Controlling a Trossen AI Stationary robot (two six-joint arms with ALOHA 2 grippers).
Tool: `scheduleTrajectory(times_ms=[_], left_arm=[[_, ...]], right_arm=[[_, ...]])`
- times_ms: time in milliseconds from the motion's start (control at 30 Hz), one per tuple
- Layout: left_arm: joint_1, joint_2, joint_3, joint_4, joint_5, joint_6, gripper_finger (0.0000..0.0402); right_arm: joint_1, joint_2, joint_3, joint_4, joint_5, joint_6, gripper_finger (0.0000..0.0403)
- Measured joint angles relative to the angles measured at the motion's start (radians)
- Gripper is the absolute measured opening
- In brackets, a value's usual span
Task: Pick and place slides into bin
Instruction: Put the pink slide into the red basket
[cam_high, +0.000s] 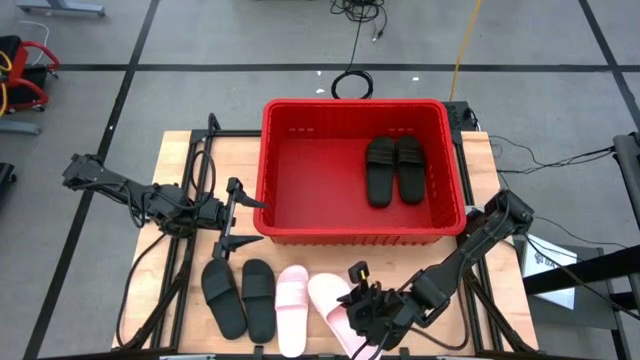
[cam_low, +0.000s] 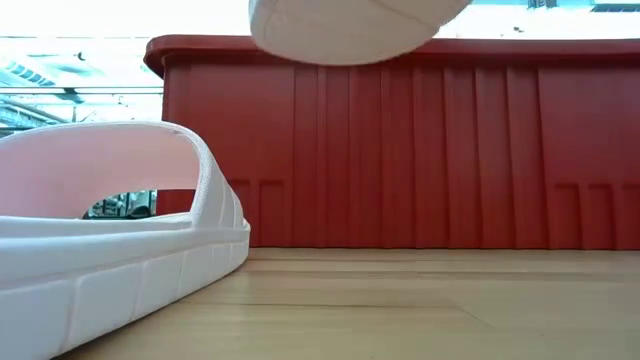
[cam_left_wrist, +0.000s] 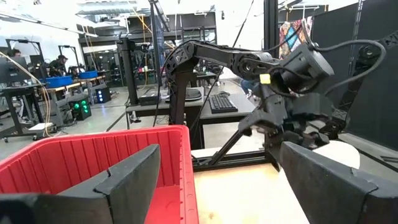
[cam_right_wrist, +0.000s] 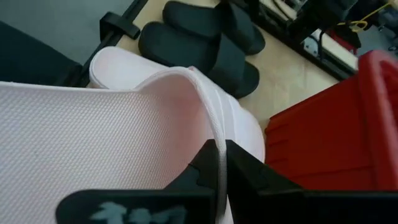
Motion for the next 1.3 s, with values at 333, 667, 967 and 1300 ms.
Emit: scheduleTrajectory(times_ms=[333,667,967,1300], left_arm=[[0.0,0.0,0.0,-0.001,0.0,-0.002,0.034],[0.0,0.0,0.0,0.0,0.0,-0.005,0.034],[0.0,0.0,0.0,-0.001,-0.005,-0.002,0.034],[0.0,0.0,0.0,-0.017,-0.008,-0.017,0.034]], right_arm=[[-0.032,-0.074,0.0,0.0,0.027,-0.074,0.0004],[-0.058,-0.113,0.0,-0.002,0.079,-0.158,0.0004],[-0.124,-0.142,0.0,-0.016,0.07,-0.163,0.0004],[-0.194,-0.249,0.0,-0.02,0.068,-0.231,0.0004]])
